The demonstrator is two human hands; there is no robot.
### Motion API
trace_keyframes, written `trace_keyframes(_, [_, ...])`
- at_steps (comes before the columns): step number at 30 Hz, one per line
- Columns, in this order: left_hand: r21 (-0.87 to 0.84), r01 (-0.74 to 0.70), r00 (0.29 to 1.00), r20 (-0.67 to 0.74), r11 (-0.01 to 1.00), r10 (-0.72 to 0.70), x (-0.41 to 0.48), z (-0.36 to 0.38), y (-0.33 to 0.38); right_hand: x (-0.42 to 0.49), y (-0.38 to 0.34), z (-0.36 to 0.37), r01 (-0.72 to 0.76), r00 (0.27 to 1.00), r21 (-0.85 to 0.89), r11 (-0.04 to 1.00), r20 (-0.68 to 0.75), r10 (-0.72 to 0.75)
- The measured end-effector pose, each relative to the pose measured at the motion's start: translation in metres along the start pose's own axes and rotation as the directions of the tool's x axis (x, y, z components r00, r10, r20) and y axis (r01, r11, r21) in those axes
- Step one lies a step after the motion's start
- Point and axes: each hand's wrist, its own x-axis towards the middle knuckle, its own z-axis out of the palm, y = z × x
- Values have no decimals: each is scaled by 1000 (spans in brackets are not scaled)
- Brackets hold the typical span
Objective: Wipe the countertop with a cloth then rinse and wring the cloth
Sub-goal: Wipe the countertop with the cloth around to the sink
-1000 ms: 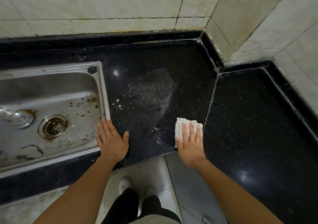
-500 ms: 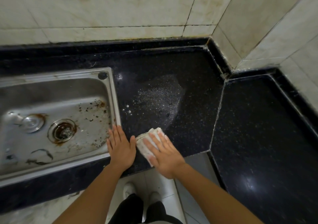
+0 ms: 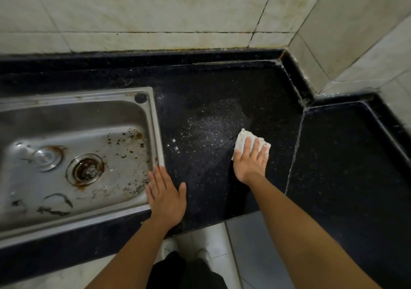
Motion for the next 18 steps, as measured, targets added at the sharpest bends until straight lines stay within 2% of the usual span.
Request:
trace_keyframes(3, [-11, 6, 1000, 1, 1000, -6, 1, 0, 0, -30, -12, 21, 103, 995, -52, 993, 9, -102])
trace_keyframes(5, [-30, 4, 1000, -10, 1000, -4, -1, 0, 0, -54, -16, 38, 250, 968, -146, 957, 12, -251])
trace_keyframes(8, [-27, 8, 998, -67, 1000, -10, -4, 2, 3, -70, -2, 54, 533, 835, -298, 792, 34, -549])
trace_keyframes(10, [-24, 18, 993, -116, 1000, -21, 0, -1, 4, -60, 15, 46, 662, 730, -341, 668, 89, -678])
trace_keyframes(11, [-28, 18, 991, -135, 999, -21, 6, -3, 5, -50, 23, 39, 682, 707, -358, 637, 103, -699])
trace_keyframes(12, [-31, 15, 989, -150, 999, -20, 13, -7, 6, -40, 28, 31, 670, 717, -370, 644, 96, -690])
trace_keyframes(16, [-35, 28, 982, -184, 999, -34, 49, -23, 6, 9, 40, 3, 479, 867, -335, 812, 35, -497])
trace_keyframes(18, [-44, 37, 979, -197, 998, -45, 62, -23, 3, 33, 43, -12, 415, 901, -308, 856, 11, -433])
